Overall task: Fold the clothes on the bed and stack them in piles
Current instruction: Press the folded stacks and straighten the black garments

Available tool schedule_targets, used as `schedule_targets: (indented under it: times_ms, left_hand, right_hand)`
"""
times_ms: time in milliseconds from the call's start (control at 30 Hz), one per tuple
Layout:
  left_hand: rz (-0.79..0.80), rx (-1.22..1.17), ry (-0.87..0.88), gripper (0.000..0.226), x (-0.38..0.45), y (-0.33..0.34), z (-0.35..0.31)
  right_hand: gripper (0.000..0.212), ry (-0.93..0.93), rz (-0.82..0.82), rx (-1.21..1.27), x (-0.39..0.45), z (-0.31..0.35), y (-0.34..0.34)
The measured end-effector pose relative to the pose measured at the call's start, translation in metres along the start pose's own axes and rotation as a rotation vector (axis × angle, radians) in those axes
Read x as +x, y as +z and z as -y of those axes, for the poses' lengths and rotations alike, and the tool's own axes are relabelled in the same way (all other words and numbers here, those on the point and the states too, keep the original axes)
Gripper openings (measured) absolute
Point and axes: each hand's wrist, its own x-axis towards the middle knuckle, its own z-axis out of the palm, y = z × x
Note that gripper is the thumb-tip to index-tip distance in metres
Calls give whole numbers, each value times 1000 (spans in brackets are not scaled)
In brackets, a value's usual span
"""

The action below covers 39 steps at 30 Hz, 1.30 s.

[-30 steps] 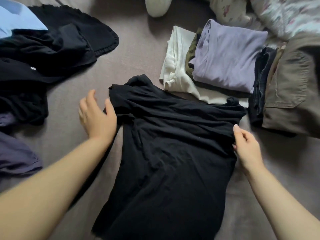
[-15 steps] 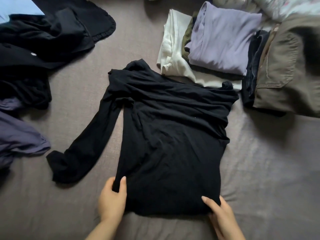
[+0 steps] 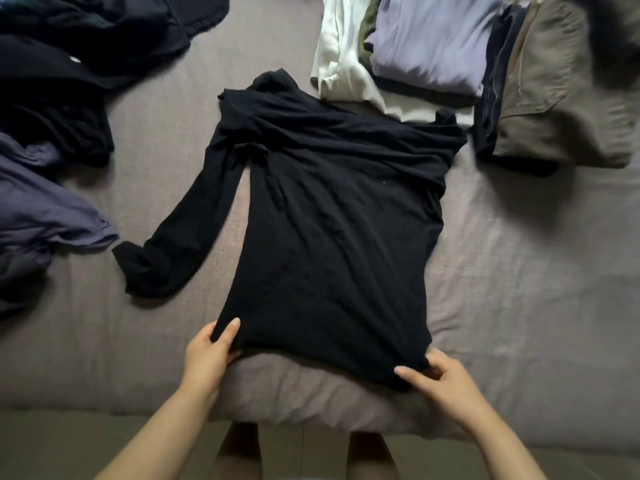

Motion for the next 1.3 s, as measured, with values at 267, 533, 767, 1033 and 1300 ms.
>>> schedule_targets:
  times_ms: [267,533,767,1033,1300]
  left_hand:
    - [-101,-62,-10,8,-10,-7,27]
    - [-87,-24,-64,19,-24,-22,58]
    - [-23,287,-6,13,-11,-30,46]
    - [58,536,-29,20,8,-42,13]
    - [19,-131,-262,12,-7,-24,1]
  right_hand:
    - [26,238,-411,549,-17,-20,13]
    - [45,275,-529,126,-41,-63,10]
    - [39,292,-729,9,-31,-57,-3]
    - [28,538,-322,630,-9,-34,-1]
    - [52,191,221,1365,-43,-42,-24]
